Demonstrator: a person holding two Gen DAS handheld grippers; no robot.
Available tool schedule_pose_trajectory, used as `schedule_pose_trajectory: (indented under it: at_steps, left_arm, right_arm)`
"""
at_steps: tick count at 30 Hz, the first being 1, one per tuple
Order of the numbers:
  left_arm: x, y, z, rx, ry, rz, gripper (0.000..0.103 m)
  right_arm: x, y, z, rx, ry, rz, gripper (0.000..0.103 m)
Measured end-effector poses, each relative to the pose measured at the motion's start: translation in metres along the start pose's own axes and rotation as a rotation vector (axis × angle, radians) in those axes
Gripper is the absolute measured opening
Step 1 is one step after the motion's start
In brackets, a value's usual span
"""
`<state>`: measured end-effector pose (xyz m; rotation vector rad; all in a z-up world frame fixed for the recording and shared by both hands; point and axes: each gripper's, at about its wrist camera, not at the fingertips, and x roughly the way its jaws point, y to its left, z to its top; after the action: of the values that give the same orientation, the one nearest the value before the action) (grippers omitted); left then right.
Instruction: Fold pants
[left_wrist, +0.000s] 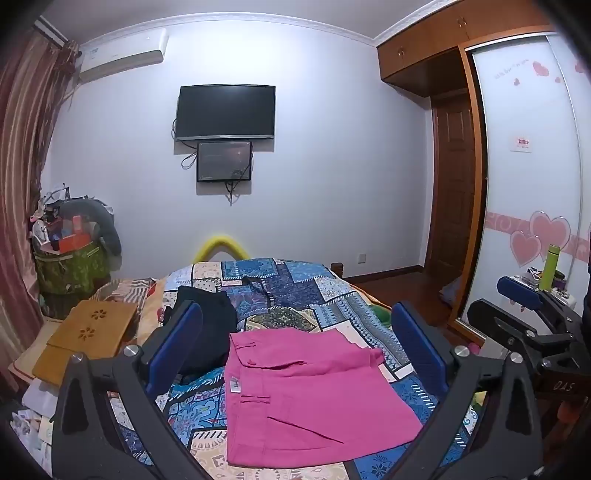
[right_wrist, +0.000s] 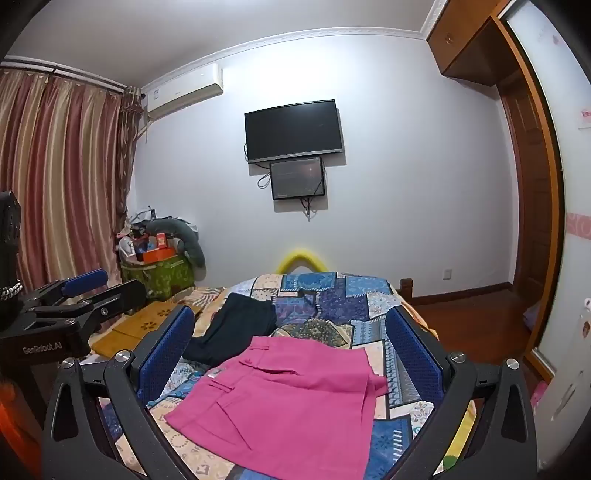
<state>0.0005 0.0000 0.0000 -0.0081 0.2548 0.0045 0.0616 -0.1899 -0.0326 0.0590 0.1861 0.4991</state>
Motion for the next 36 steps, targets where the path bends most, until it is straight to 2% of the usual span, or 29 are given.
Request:
schedule_pose_trajectory:
  at_steps: [11, 36]
  left_arm:
    - [0.013, -0.002, -0.011, -0.007, 0.01, 0.003, 0.103]
    - [0.011, 0.0, -0.01, -0.014, 0.012, 0.004, 0.103]
  right_arm:
    - [0.0, 0.002, -0.003, -0.004, 0.015, -0.007, 0.103]
    - [0.005, -0.007, -0.004, 0.026, 0.054, -0.02, 0.103]
